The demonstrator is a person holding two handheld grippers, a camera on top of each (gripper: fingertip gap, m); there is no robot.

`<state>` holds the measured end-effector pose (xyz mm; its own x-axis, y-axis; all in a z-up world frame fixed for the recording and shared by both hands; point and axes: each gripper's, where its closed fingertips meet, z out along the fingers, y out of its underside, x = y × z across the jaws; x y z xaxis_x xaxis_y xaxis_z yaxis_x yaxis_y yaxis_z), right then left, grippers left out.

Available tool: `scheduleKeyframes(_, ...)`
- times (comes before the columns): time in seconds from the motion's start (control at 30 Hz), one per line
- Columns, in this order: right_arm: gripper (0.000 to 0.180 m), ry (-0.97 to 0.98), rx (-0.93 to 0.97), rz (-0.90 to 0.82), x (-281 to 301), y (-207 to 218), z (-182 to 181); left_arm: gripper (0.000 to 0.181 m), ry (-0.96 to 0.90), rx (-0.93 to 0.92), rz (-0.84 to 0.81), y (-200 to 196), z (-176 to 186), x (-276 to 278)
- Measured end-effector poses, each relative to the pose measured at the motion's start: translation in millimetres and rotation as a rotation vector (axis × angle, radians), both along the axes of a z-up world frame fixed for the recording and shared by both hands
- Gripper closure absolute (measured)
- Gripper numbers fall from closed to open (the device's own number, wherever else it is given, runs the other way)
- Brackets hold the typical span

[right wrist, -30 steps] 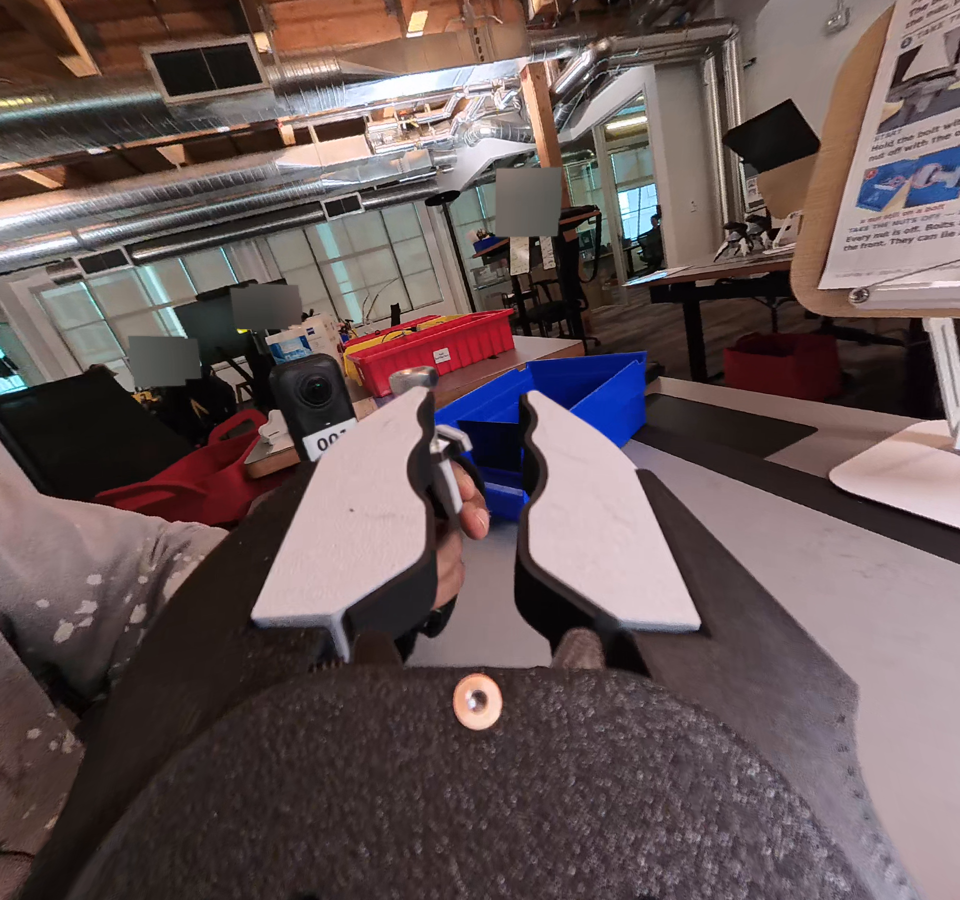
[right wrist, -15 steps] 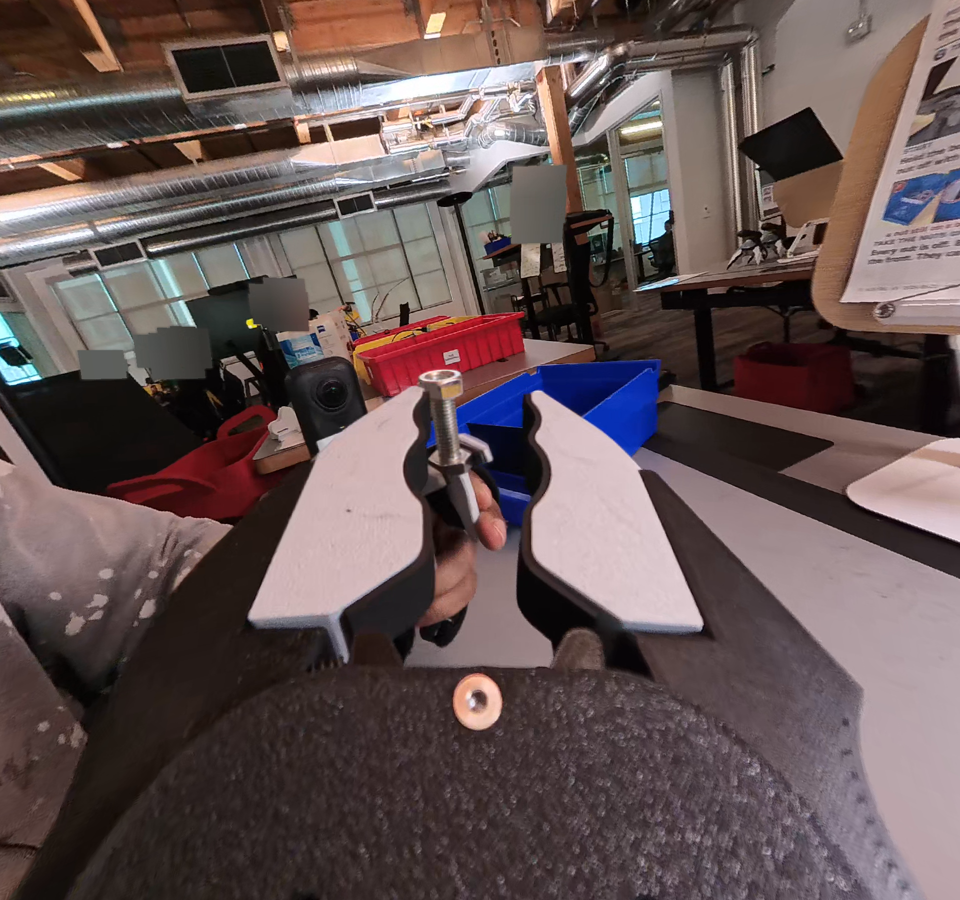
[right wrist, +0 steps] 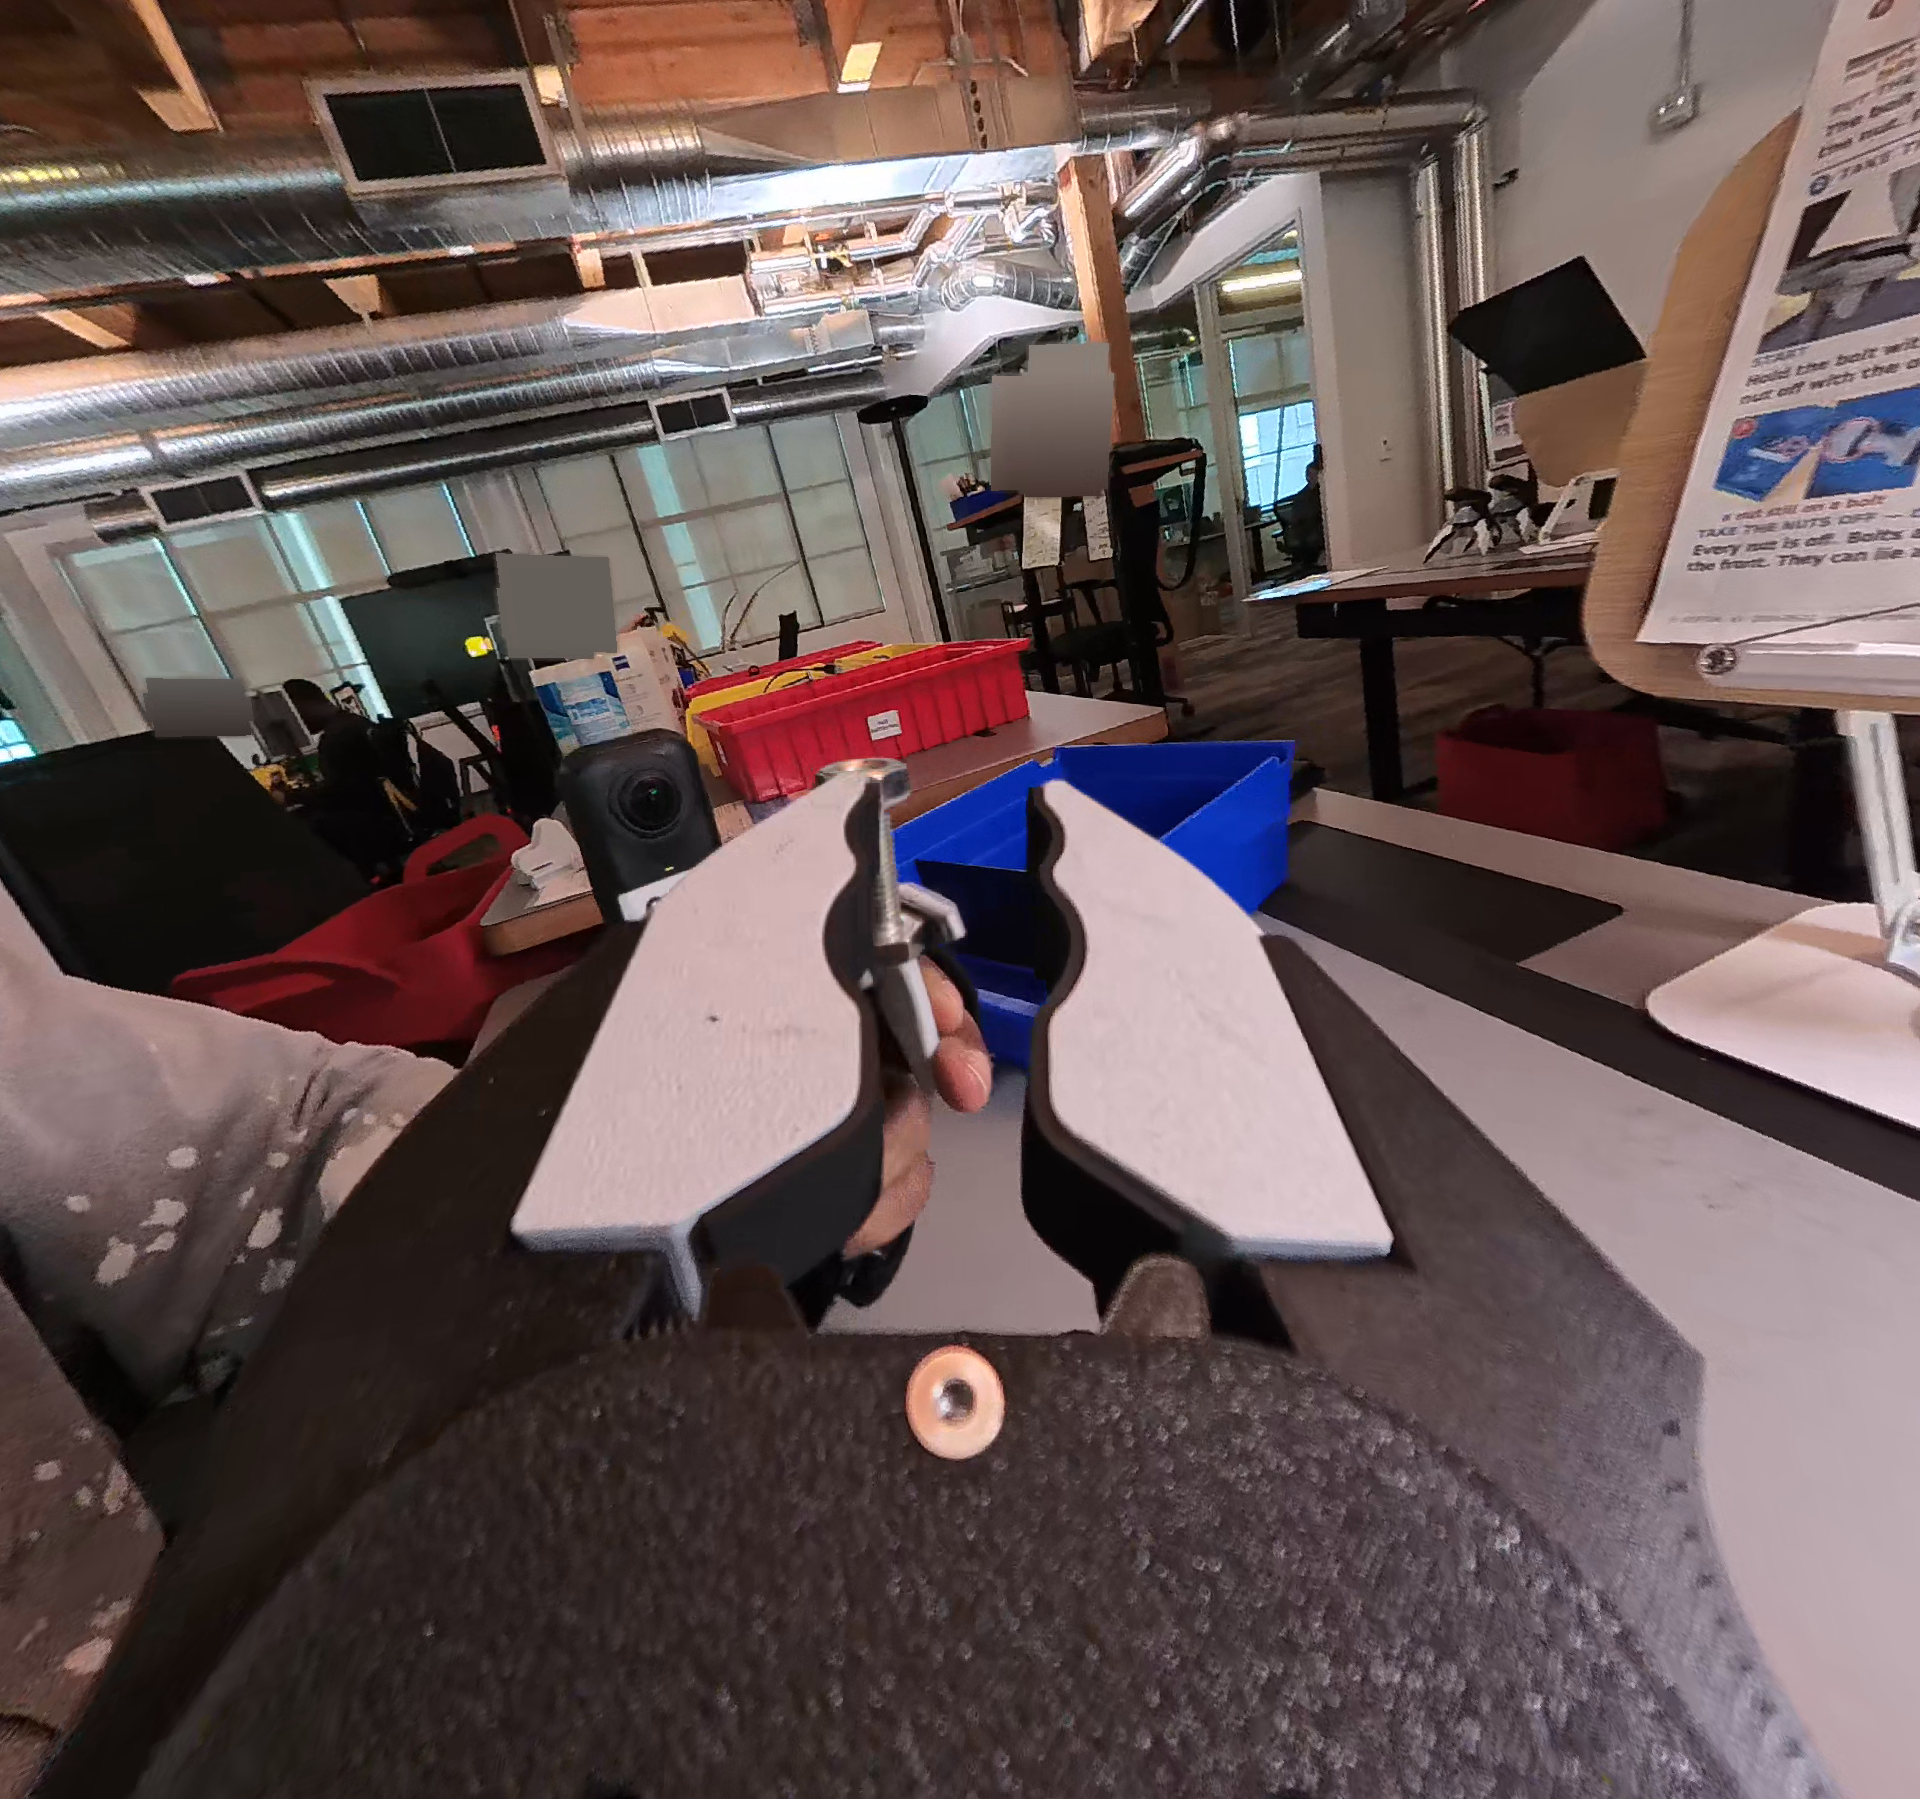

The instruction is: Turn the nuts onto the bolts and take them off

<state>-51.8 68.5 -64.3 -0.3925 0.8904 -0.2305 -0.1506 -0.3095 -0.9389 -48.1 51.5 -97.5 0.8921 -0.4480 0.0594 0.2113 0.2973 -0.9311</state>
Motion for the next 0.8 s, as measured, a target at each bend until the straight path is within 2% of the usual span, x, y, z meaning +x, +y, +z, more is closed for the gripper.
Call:
scheduleKeyframes(0.3, 0.147, -0.013, 0.076, 0.050, -8.5, -25.3, -1.7, 0.162, 0.015, -0.001, -0.013, 0.1, -1.0, 5.3)
scheduleKeyframes(0.47, 0.161, -0.007, 0.115, 0.057, -7.4, -24.3, -1.5, 0.162, 0.010, -0.010, -0.025, 0.6, -2.5, 6.3)
scheduleKeyframes(0.57, 0.161, 0.000, 0.119, 0.104, -4.2, -23.4, -0.7, 0.162, -0.002, -0.014, -0.054, -0.1, -2.8, 8.2)
scheduleKeyframes(0.67, 0.161, 0.043, 0.112, 0.140, 3.4, -16.0, 11.6, 0.162, -0.017, -0.030, -0.068, 1.2, -6.6, 7.6)
scheduleKeyframes(0.8, 0.161, 0.071, 0.127, 0.059, 11.1, 13.0, 25.6, 0.162, -0.019, -0.036, -0.063, 2.1, -7.5, 5.9)
